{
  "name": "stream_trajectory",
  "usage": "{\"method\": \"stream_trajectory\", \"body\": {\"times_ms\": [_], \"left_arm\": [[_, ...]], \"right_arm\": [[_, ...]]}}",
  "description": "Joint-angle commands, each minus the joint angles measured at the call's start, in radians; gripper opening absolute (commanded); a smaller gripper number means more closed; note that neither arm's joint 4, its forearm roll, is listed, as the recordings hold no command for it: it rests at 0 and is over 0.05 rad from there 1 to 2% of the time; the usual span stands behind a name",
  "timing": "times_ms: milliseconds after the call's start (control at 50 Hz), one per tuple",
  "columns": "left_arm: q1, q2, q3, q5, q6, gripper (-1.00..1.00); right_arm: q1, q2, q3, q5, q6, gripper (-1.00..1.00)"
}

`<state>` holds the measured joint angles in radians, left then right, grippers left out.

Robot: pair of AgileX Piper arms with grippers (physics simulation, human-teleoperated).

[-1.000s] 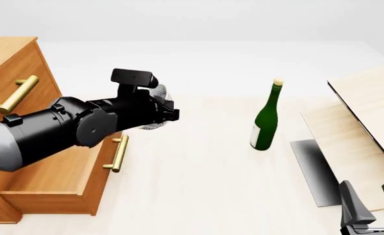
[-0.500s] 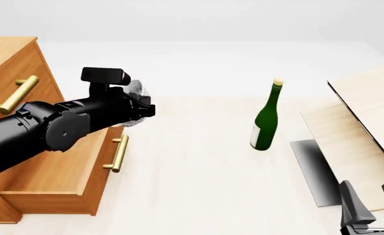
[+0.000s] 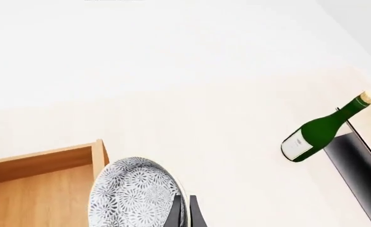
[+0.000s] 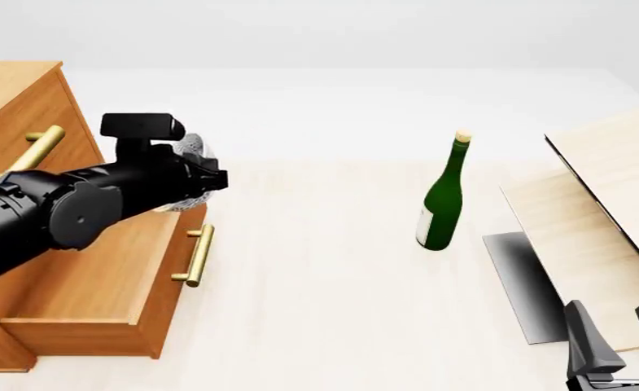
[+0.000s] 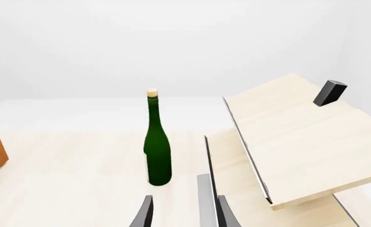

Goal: Put the bowl in the bottom drawer of the cabinet.

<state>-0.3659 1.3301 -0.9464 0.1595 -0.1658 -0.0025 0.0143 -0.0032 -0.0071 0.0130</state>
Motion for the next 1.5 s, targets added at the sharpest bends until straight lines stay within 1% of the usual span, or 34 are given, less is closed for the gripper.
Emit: {"method": "stream_trajectory", "body": {"times_ms": [20, 260, 280, 380, 400, 420, 440, 460, 480, 520, 540, 560, 600, 620, 680, 720, 740, 760, 780, 820, 860, 900, 940, 980, 1140, 1300, 1500], "left_arm": [[0.059, -0.018, 0.013, -0.014, 0.012, -1.00], [0.122, -0.045, 0.049, -0.042, 0.008, -1.00], [0.137, -0.056, 0.062, -0.048, 0.005, -1.00], [0.143, -0.069, 0.092, -0.067, -0.008, -1.00], [0.145, -0.074, 0.093, -0.064, -0.010, -1.00], [0.147, -0.095, 0.064, -0.015, -0.011, -1.00], [0.150, -0.101, 0.064, -0.012, -0.012, -1.00], [0.156, -0.095, 0.103, -0.061, -0.016, -1.00], [0.160, -0.097, 0.117, -0.076, -0.016, -1.00], [0.166, -0.103, 0.123, -0.075, -0.018, -1.00], [0.169, -0.117, 0.096, -0.034, -0.020, -1.00], [0.172, -0.124, 0.094, -0.024, -0.022, -1.00], [0.178, -0.127, 0.127, -0.055, -0.027, -1.00], [0.177, -0.122, 0.157, -0.090, -0.030, -1.00], [0.177, -0.125, 0.167, -0.094, -0.032, -1.00], [0.180, -0.135, 0.129, -0.044, -0.032, -1.00], [0.181, -0.137, 0.142, -0.055, -0.034, -1.00], [0.182, -0.132, 0.170, -0.087, -0.034, -1.00], [0.184, -0.140, 0.141, -0.048, -0.034, -1.00], [0.187, -0.146, 0.141, -0.038, -0.033, -1.00], [0.189, -0.137, 0.192, -0.096, -0.037, -1.00], [0.191, -0.136, 0.204, -0.104, -0.039, -1.00], [0.194, -0.156, 0.166, -0.043, -0.039, -1.00], [0.200, -0.162, 0.167, -0.035, -0.038, -1.00], [0.219, -0.164, 0.178, -0.019, -0.025, -1.00], [0.232, -0.138, 0.193, -0.023, -0.014, -1.00], [0.236, -0.125, 0.192, 0.011, 0.005, -1.00]], "right_arm": [[0.000, 0.000, 0.000, 0.000, 0.000, 1.00], [0.000, 0.000, 0.000, 0.000, 0.000, 1.00], [0.000, 0.000, 0.000, 0.000, 0.000, 1.00], [0.000, 0.000, 0.000, 0.000, 0.000, 1.00], [0.000, 0.000, 0.000, 0.000, 0.000, 1.00], [0.000, 0.000, 0.000, 0.000, 0.000, 1.00], [0.000, 0.000, 0.000, 0.000, 0.000, 1.00], [0.000, 0.000, 0.000, 0.000, 0.000, 1.00], [0.000, 0.000, 0.000, 0.000, 0.000, 1.00], [0.000, 0.000, 0.000, 0.000, 0.000, 1.00], [0.000, 0.000, 0.000, 0.000, 0.000, 1.00], [0.000, 0.000, 0.000, 0.000, 0.000, 1.00], [0.000, 0.000, 0.000, 0.000, 0.000, 1.00], [0.000, 0.000, 0.000, 0.000, 0.000, 1.00], [0.000, 0.000, 0.000, 0.000, 0.000, 1.00], [0.000, 0.000, 0.000, 0.000, 0.000, 1.00], [0.000, 0.000, 0.000, 0.000, 0.000, 1.00], [0.000, 0.000, 0.000, 0.000, 0.000, 1.00], [0.000, 0.000, 0.000, 0.000, 0.000, 1.00], [0.000, 0.000, 0.000, 0.000, 0.000, 1.00], [0.000, 0.000, 0.000, 0.000, 0.000, 1.00], [0.000, 0.000, 0.000, 0.000, 0.000, 1.00], [0.000, 0.000, 0.000, 0.000, 0.000, 1.00], [0.000, 0.000, 0.000, 0.000, 0.000, 1.00], [0.000, 0.000, 0.000, 0.000, 0.000, 1.00], [0.000, 0.000, 0.000, 0.000, 0.000, 1.00], [0.000, 0.000, 0.000, 0.000, 0.000, 1.00]]}}
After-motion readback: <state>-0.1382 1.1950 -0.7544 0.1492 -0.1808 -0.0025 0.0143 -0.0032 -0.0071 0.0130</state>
